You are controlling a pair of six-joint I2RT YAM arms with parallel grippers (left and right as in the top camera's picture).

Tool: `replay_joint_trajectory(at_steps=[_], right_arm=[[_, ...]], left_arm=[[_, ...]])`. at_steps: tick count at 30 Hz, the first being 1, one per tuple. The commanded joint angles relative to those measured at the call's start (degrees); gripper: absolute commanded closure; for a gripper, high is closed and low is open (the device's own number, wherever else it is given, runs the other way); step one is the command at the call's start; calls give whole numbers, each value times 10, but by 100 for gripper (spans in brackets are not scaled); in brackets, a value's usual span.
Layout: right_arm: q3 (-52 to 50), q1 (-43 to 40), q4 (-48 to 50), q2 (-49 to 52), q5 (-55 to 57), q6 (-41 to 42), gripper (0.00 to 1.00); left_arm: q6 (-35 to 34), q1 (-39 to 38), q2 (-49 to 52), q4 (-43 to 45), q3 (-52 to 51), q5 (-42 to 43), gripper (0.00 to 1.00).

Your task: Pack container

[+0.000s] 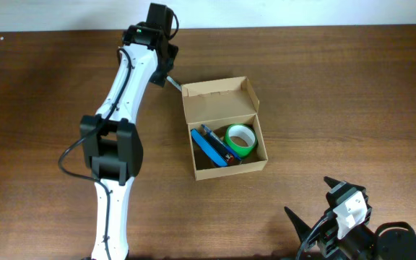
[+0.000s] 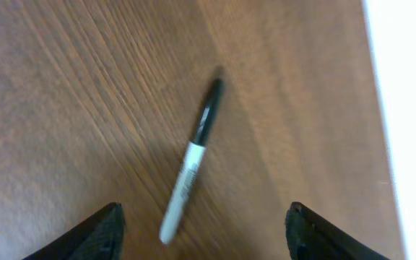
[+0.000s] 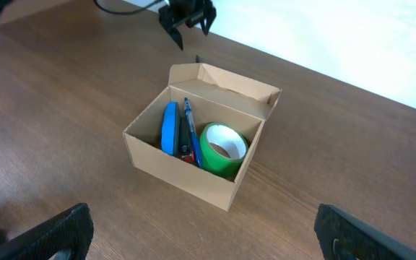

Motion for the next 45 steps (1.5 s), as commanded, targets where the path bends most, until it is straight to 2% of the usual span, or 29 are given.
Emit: replay_joint_trajectory(at_steps=[1,4,10,17,25,36,41,45], right_arm=[[-1,-2,2,-2,7,3,1],[-1,-2,2,-2,7,3,1],[-1,-2,2,-2,7,3,1],[-1,-2,2,-2,7,3,1],[-1,-2,2,-2,7,3,1],[-1,-2,2,-2,7,3,1],[-1,-2,2,-2,7,3,1],[-1,-2,2,-2,7,3,1]], left_arm=[[55,7,38,-3,15,22,35],[85,7,54,0,15,25,41],[137,7,72,11,17,39,40],[159,7,86,26,17,48,41],[237,2,94,74,17,64,48],[236,-3,114,74,17,77,50],[235,-3,115,71,17,77,64],[217,-3,117,51,17,77,66]])
